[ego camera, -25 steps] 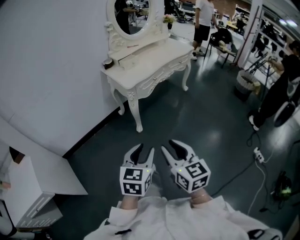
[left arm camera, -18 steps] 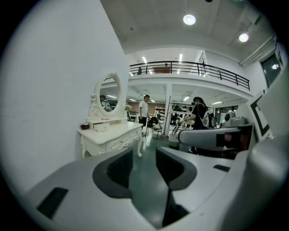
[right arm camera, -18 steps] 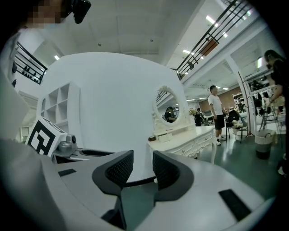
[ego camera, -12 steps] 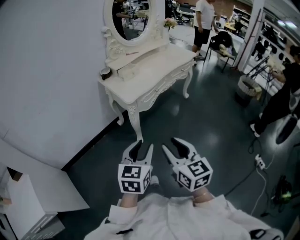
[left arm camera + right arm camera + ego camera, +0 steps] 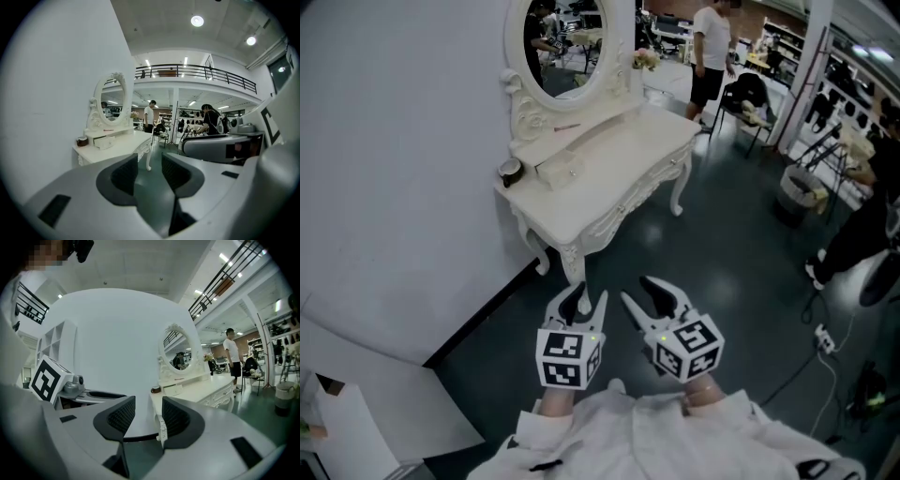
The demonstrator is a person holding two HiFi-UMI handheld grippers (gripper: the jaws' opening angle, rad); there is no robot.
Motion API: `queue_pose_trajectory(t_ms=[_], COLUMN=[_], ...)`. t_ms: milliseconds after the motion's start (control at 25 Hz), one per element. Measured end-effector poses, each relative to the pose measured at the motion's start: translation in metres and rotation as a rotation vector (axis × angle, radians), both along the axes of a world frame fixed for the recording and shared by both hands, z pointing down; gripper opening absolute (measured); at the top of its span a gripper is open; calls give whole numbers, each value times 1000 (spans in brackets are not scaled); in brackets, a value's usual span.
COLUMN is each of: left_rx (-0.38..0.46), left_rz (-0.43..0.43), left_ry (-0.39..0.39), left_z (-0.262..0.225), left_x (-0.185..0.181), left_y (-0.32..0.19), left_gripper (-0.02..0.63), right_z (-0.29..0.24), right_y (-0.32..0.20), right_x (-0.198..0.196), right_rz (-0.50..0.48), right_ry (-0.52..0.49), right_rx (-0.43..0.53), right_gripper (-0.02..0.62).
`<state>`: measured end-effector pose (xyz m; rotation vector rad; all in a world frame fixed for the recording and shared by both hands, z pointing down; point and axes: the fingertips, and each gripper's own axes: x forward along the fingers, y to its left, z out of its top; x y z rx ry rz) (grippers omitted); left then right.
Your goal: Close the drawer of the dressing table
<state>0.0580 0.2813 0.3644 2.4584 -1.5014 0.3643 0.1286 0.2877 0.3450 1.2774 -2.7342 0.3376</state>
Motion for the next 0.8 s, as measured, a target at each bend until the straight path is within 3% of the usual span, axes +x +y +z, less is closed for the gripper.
queue_pose_trajectory(t_ms=[320,800], left_rx=[-54,-72], left_rz=[10,-51], left_ry=[19,17], left_z=[22,29], left_x=[-2,-13], left_y=[-23,-75], left_gripper=[140,141], right_z=[28,32], right_y=[-23,-83], right_x=[-3,-7], right_rz=[7,-47], right_ry=[37,55], right_rx=[-82,-92], right_gripper=[160,163])
